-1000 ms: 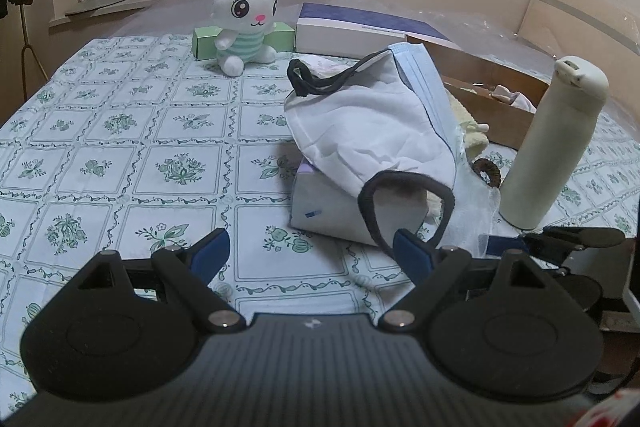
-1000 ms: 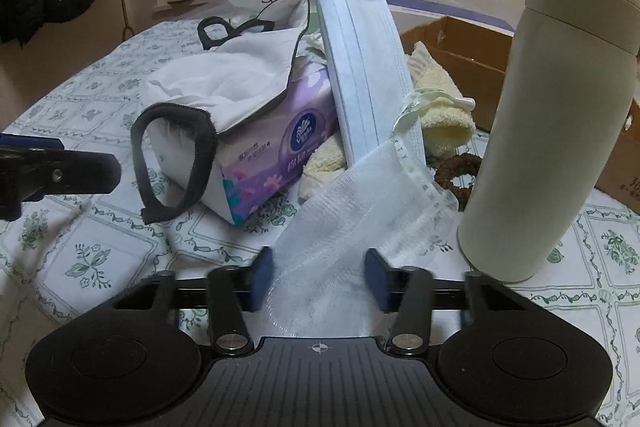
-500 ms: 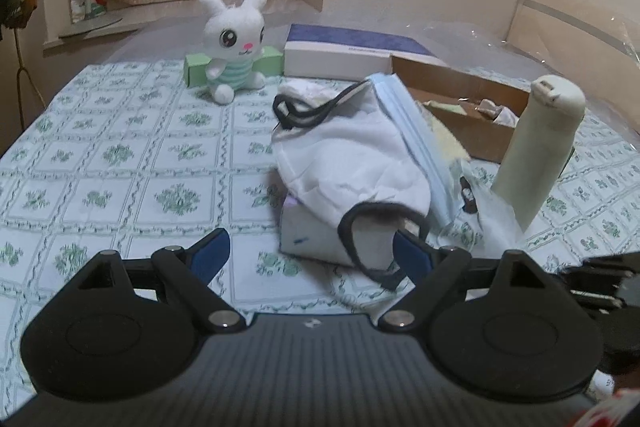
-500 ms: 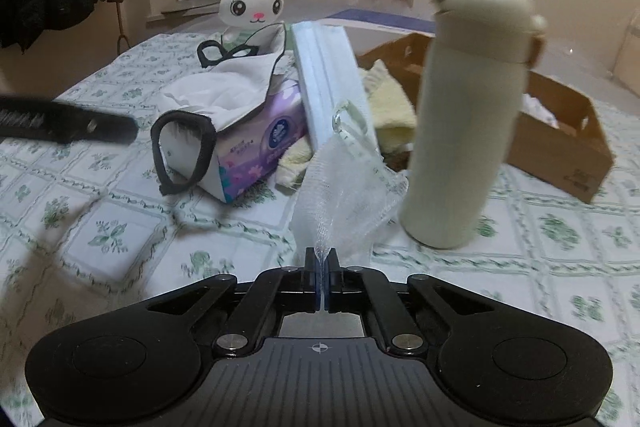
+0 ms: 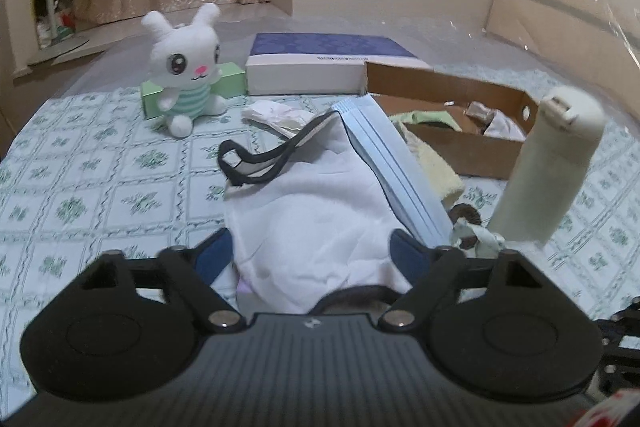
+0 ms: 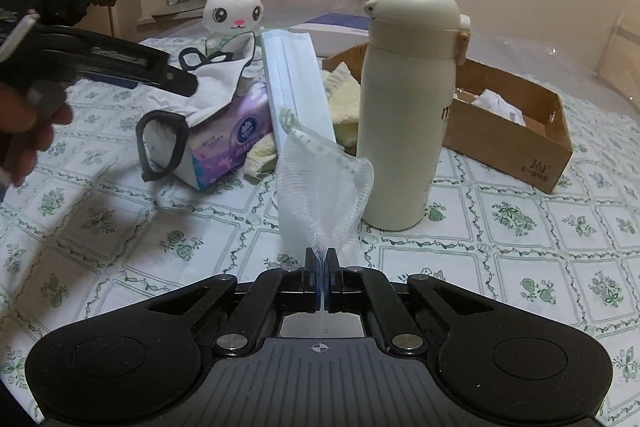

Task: Organize soft objects
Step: 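Grasp the white mesh bag with the right gripper while the left gripper grasps the white face mask, then carry the mesh bag and face mask over the cardboard box with both grippers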

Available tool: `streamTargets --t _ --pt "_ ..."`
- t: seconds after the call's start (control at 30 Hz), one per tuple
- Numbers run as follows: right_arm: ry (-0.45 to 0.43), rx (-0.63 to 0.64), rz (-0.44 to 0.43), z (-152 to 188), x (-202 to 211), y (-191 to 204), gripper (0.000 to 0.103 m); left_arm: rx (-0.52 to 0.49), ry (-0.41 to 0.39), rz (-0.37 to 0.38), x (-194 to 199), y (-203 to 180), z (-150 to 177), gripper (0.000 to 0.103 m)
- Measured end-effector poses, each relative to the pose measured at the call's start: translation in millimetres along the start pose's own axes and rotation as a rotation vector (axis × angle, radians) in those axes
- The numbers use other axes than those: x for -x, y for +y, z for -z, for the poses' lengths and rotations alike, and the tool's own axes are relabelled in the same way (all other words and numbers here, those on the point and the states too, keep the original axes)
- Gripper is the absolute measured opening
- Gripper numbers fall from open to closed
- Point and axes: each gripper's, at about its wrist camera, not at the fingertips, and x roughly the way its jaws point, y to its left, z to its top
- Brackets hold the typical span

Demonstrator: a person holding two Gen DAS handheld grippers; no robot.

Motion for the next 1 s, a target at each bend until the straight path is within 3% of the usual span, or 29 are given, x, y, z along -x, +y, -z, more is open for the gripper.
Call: streamTargets --t 0.17,0.4,0.77,1.0 --pt "0.012 -0.003 -0.005 1.1 -6.6 -3.2 0.001 -0.041 0.012 -0.009 -17.2 1.2 0.2 0.046" --pt "0.018 -0.004 -0.007 -0.3 -12.5 -4.1 0.001 -0.024 -0.01 0.007 -10.1 7.7 1.5 0.009" --pt "-0.022 0.006 -0.01 -4.5 9.6 0.9 0.001 0.032 -0.064 -0.011 57.6 22.9 6.3 0.004" --pt "-0.037 -0.008 -0.015 1.4 28.5 1.5 0.001 0.031 -0.058 0.025 101.0 6.8 25.7 0.004"
